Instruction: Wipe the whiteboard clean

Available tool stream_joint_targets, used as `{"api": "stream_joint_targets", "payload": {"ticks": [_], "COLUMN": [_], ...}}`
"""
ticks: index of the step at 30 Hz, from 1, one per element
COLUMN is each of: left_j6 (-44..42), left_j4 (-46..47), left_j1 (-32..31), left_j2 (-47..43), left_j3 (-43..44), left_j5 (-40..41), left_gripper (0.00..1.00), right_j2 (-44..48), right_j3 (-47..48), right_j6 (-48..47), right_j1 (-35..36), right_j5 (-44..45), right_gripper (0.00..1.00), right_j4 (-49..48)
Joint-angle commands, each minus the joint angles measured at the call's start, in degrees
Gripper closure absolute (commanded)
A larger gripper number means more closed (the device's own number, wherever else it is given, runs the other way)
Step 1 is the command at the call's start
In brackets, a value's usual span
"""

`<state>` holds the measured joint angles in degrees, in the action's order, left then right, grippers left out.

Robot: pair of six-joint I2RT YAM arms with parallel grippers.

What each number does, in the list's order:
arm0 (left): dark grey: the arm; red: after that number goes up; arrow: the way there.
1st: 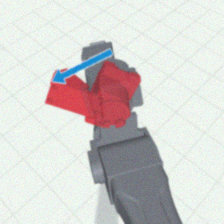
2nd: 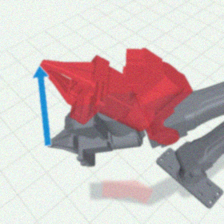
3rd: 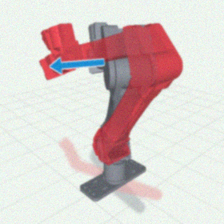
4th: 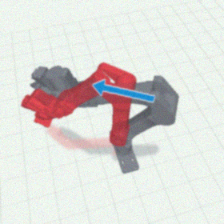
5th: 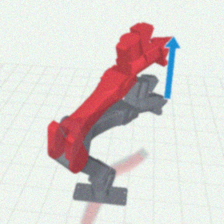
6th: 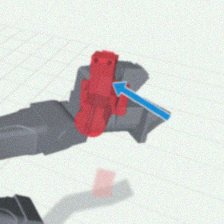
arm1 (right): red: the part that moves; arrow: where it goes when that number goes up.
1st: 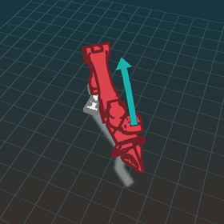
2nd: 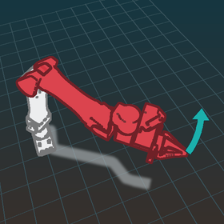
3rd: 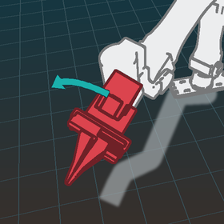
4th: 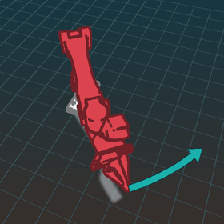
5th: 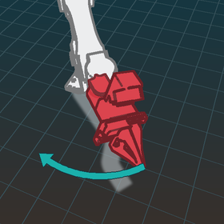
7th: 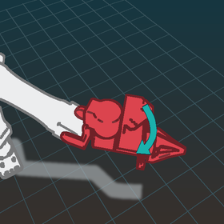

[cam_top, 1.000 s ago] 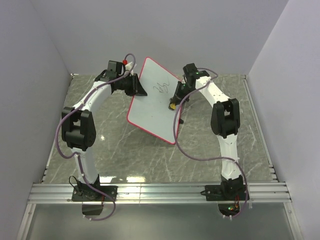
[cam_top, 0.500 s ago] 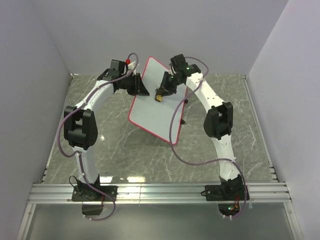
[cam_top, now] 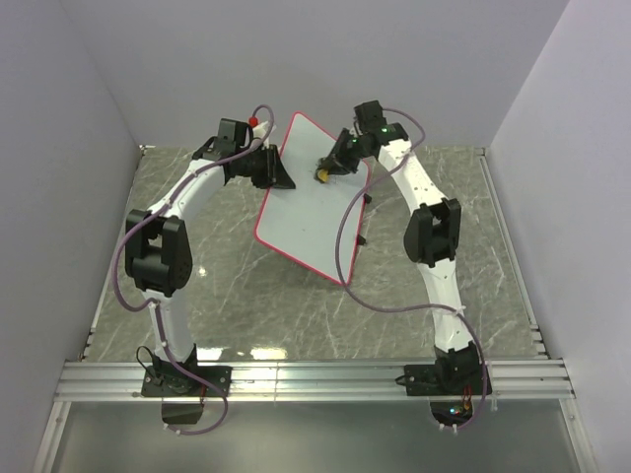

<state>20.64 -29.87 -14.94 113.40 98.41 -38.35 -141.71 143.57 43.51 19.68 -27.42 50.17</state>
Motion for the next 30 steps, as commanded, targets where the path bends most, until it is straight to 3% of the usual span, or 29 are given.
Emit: {"api": "stream_joint_targets", "payload": {"ticks": [1, 6, 13, 20, 25, 30], "left_j6": [-7.99, -8.08, -7.99, -8.43, -9.04, -9.83], "left_j4": [-7.84, -8.01, -8.54, -9.07, -9.86, -10.65], "left_j1": [-9.32, -9.41, -10.55, -11.95, -12.75, -13.1], "left_j2": [2.7, 3.05, 4.63, 6.04, 6.13, 5.6], "left_j3": [-4.46, -4.19, -2.7, -2.08, -1.91, -1.64], "left_j5": [-1.64, -1.91, -2.96, -4.72, -3.93, -1.91], "left_gripper": [1.0, 1.0, 1.0, 1.0, 1.0, 1.0], "right_j2": [-4.01, -3.22, -2.0, 3.37, 0.39, -1.28], "right_j3": [0.23, -5.31, -1.81, -2.68, 2.23, -0.22], "right_j6": [-2.72, -9.74, -9.32, -0.72, 7.11, 9.85], "right_j1": [-3.15, -2.46, 0.97, 2.55, 2.73, 2.56], "right_j5": [7.46, 13.34, 10.39, -0.35, -1.41, -0.97], "right_gripper": [1.0, 1.0, 1.0, 1.0, 1.0, 1.0], "right_j4": [1.58, 6.86, 6.61, -11.92, -17.73, -20.38]}}
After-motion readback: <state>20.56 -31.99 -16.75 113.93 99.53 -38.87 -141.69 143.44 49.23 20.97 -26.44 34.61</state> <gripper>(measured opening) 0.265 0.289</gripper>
